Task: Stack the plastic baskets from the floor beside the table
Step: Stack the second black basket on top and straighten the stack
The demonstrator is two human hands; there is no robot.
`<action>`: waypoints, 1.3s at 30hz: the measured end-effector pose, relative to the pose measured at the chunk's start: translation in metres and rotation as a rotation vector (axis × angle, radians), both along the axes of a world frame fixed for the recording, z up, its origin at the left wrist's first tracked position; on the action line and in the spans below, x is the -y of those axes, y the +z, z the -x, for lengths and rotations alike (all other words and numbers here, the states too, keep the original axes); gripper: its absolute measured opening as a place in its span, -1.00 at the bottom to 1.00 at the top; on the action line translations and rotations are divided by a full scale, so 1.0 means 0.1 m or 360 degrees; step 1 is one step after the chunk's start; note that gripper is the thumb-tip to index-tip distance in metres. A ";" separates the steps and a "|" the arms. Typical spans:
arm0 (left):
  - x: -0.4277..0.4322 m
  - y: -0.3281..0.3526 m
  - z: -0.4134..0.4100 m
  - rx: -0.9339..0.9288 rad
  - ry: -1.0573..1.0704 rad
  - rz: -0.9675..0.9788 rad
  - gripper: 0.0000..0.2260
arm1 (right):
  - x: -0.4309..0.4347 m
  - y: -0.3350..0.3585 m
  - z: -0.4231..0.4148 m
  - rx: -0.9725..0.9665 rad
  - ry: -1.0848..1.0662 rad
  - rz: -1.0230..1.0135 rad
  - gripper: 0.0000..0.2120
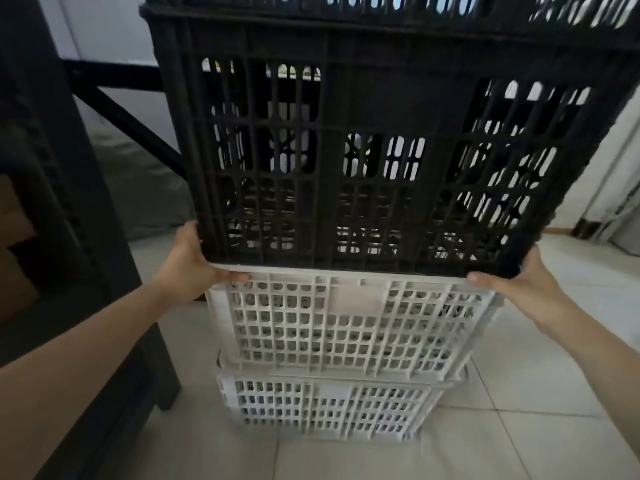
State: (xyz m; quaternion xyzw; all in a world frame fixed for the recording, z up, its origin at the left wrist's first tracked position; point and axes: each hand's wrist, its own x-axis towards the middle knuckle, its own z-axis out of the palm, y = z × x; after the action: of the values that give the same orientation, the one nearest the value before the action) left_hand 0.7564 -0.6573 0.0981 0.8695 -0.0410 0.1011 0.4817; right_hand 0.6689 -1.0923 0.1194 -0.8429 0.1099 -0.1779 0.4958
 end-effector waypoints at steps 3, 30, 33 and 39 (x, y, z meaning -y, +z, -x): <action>0.09 0.07 0.04 -0.0075 0.0024 0.0075 -0.11 | -0.07 0.05 0.07 0.0011 0.0111 0.0141 0.04; 0.22 -2.09 0.42 -0.0508 0.0085 -0.0130 -0.22 | -0.10 -2.30 0.16 -0.0577 -0.0088 -0.0246 0.17; 0.29 -2.14 0.40 -0.0450 0.0141 0.0010 -0.37 | -0.14 -2.43 0.08 -0.0480 -0.0272 0.0069 -0.03; 0.04 -2.15 0.28 -0.0441 0.0040 -0.0078 -0.29 | -0.24 -2.45 0.06 -0.0366 -0.0441 0.0098 -0.09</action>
State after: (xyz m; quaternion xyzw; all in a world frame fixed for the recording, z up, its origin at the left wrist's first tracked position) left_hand 0.7284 -0.6614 -0.1174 0.8872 0.0343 -0.0151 0.4599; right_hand 0.6628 -1.0686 -0.1253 -0.8493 0.2754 -0.1501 0.4247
